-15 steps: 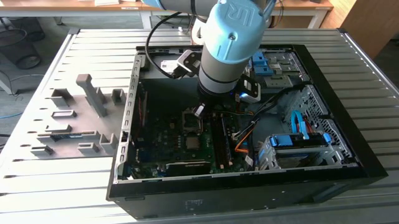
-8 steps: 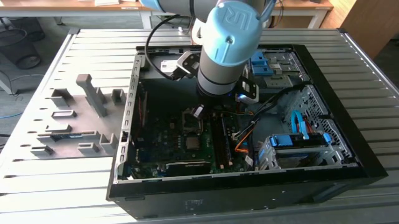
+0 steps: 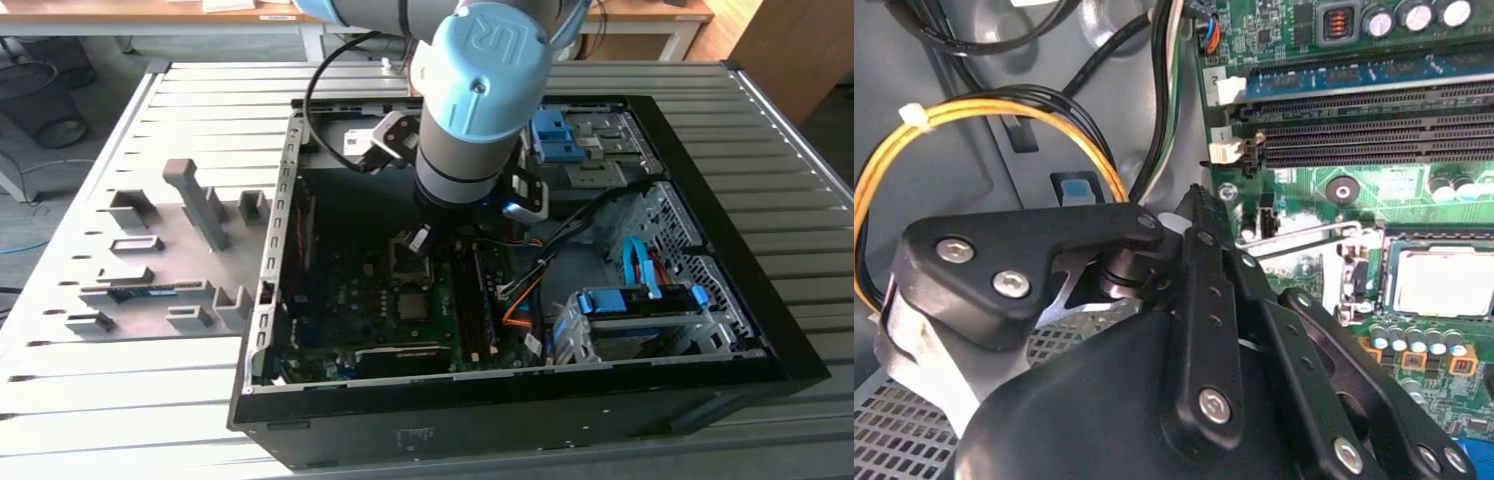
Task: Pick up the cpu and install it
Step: 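Close the cpu cover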
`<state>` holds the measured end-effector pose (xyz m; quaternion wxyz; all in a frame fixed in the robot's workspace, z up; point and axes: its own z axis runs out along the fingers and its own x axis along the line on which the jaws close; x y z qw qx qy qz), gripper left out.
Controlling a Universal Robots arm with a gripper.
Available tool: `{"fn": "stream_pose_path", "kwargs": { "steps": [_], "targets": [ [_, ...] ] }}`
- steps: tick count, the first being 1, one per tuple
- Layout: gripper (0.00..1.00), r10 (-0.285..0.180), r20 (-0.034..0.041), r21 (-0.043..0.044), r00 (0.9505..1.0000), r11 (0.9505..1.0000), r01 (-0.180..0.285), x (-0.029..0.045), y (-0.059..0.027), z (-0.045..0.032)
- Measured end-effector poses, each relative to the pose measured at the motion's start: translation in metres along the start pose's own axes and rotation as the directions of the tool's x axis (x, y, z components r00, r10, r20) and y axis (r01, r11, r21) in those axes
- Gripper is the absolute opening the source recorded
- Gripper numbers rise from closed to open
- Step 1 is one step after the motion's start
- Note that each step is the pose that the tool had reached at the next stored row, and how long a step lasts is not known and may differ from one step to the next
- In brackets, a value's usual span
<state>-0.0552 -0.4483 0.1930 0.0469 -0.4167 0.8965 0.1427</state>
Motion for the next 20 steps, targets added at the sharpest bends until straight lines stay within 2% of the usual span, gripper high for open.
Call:
{"fn": "stream_pose_path", "kwargs": {
  "steps": [5, 14, 20],
  "targets": [
    [0.1, -0.001, 0.0027, 0.0031, 1.0, 1.0, 0.001, 0.0024, 0.0025, -0.0006],
    [0.1, -0.003, 0.0064, 0.0076, 1.0, 1.0, 0.003, 0.0039, 0.007, -0.0064],
    [0.1, -0.003, 0.0064, 0.0078, 1.0, 1.0, 0.003, 0.0026, 0.009, -0.0137]
  ]
}}
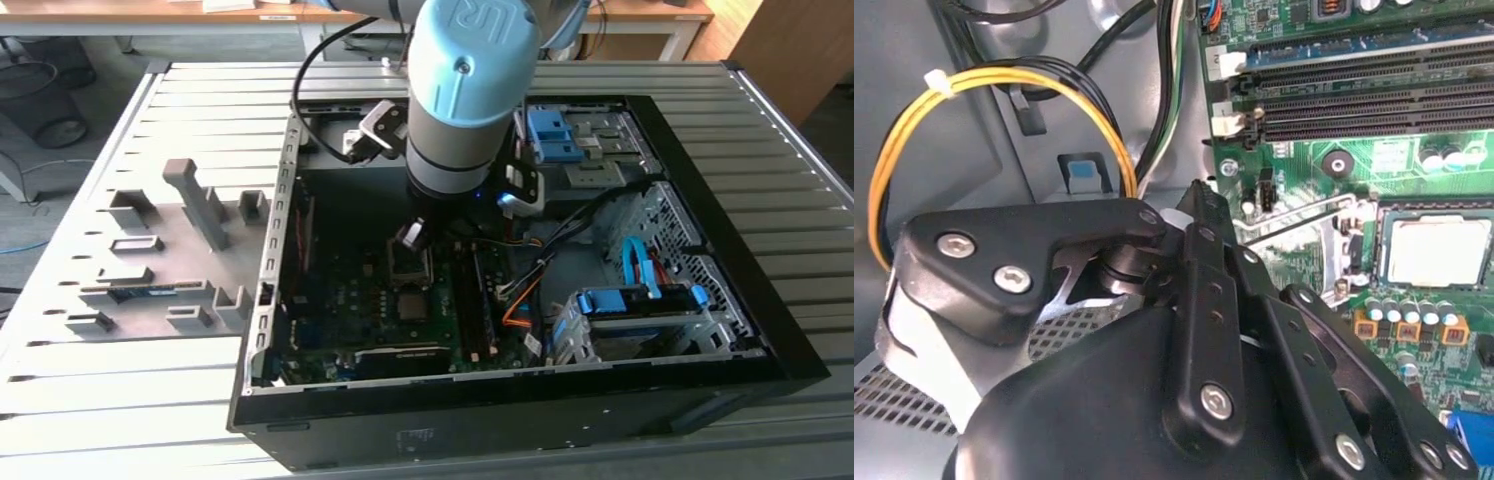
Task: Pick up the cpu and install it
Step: 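Close the cpu cover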
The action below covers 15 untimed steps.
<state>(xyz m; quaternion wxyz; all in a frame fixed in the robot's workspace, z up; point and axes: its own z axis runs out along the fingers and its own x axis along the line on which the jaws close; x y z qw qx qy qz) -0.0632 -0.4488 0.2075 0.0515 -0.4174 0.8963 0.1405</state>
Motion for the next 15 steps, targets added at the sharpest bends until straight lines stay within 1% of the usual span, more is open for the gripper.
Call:
{"fn": "stream_pose_path", "kwargs": {
  "steps": [2, 8, 15],
  "targets": [
    [0.1, 0.0, 0.0002, -0.0001, 1.0, 1.0, 0.0, -0.0003, 0.0004, -0.0013],
    [0.1, -0.002, -0.0002, -0.0004, 1.0, 1.0, 0.002, 0.0004, 0.0001, -0.0018],
    [0.1, -0.004, -0.0006, -0.0009, 1.0, 1.0, 0.004, -0.0007, 0.0013, -0.0077]
  ]
}}
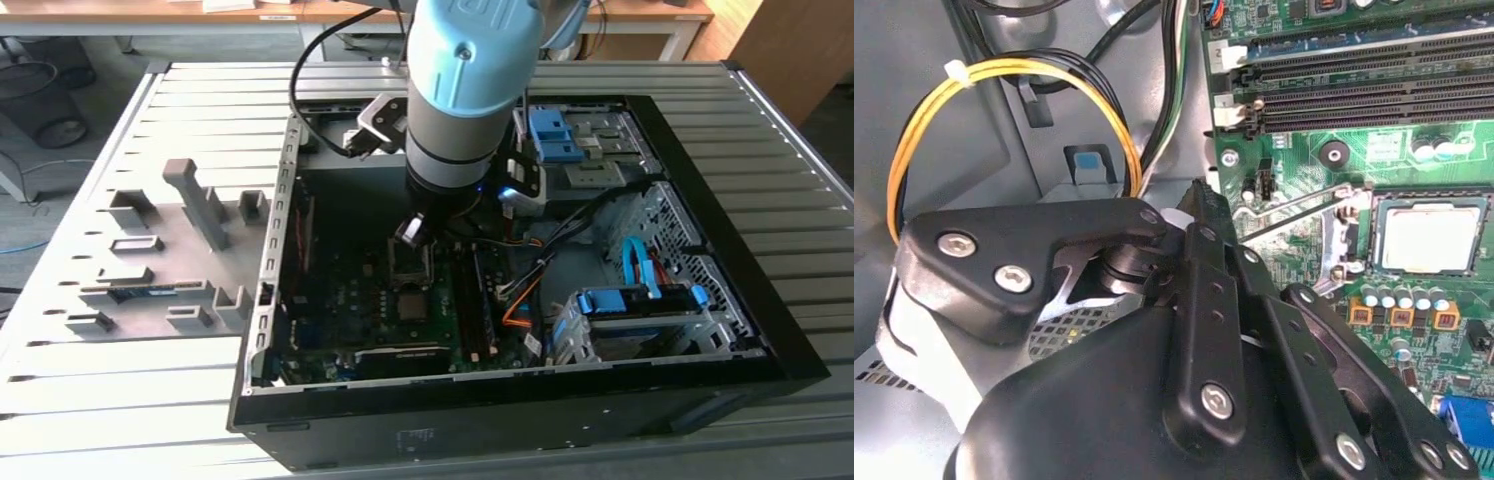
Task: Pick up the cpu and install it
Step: 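Close the cpu cover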
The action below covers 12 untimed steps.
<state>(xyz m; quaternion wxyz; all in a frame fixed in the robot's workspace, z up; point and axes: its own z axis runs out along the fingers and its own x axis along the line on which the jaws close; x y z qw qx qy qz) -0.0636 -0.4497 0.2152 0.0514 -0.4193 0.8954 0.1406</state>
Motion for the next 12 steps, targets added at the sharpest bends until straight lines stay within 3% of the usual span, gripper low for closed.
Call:
{"fn": "stream_pose_path", "kwargs": {
  "steps": [12],
  "targets": [
    [0.1, -0.014, -0.001, -0.0004, 0.9999, 0.9999, 0.014, 0.0012, 0.0028, -0.0068]
  ]
}}
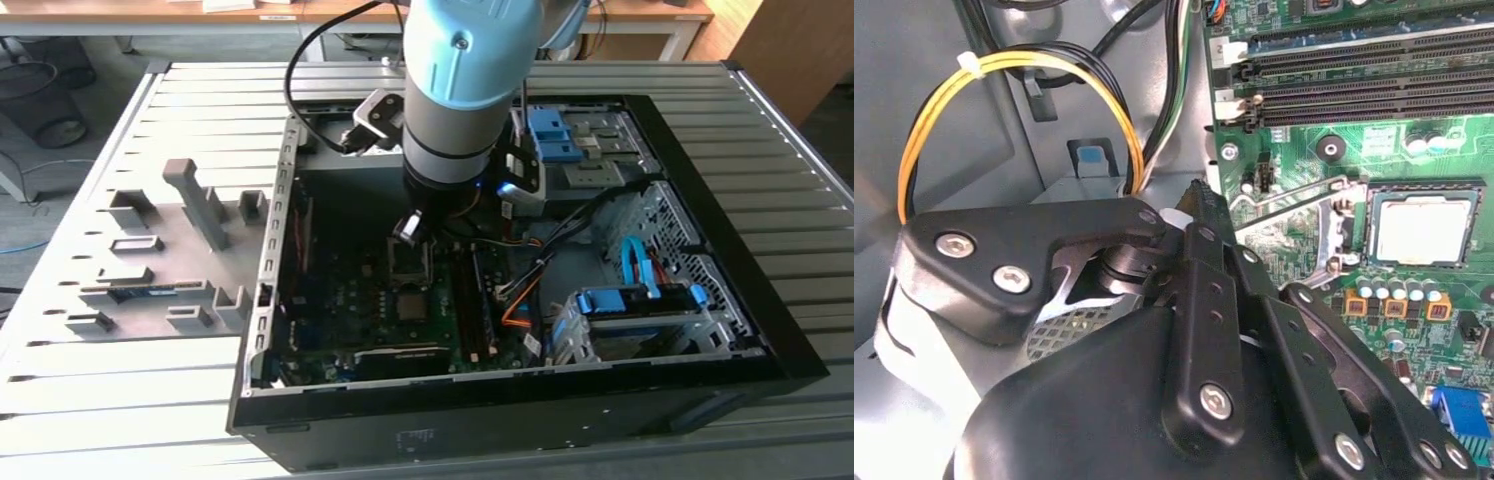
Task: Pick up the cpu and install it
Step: 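Close the cpu cover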
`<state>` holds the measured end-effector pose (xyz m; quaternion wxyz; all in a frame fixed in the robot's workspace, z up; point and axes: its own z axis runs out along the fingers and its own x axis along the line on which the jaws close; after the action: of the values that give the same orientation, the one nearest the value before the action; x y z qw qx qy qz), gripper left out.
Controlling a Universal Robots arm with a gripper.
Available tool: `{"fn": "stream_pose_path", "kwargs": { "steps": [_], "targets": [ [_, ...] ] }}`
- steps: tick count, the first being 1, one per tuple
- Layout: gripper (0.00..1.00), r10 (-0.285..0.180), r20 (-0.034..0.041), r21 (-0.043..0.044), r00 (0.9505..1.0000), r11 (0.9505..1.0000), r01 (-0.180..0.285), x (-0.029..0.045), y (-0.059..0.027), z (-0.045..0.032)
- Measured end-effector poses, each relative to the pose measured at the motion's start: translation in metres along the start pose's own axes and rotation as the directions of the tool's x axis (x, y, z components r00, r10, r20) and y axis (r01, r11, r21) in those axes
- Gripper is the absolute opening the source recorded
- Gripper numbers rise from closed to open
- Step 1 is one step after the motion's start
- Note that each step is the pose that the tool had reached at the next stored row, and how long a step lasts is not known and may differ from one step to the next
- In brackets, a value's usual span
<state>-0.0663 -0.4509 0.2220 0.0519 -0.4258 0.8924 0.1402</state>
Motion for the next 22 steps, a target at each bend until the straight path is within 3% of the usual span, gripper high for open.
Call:
{"fn": "stream_pose_path", "kwargs": {
  "steps": [7, 22],
  "targets": [
    [0.1, -0.003, -0.0002, -0.0007, 1.0, 1.0, 0.003, 0.0004, 0.0006, -0.0029],
    [0.1, -0.004, 0.0009, -0.0016, 1.0, 1.0, 0.004, 0.0097, -0.0069, -0.009]
  ]
}}
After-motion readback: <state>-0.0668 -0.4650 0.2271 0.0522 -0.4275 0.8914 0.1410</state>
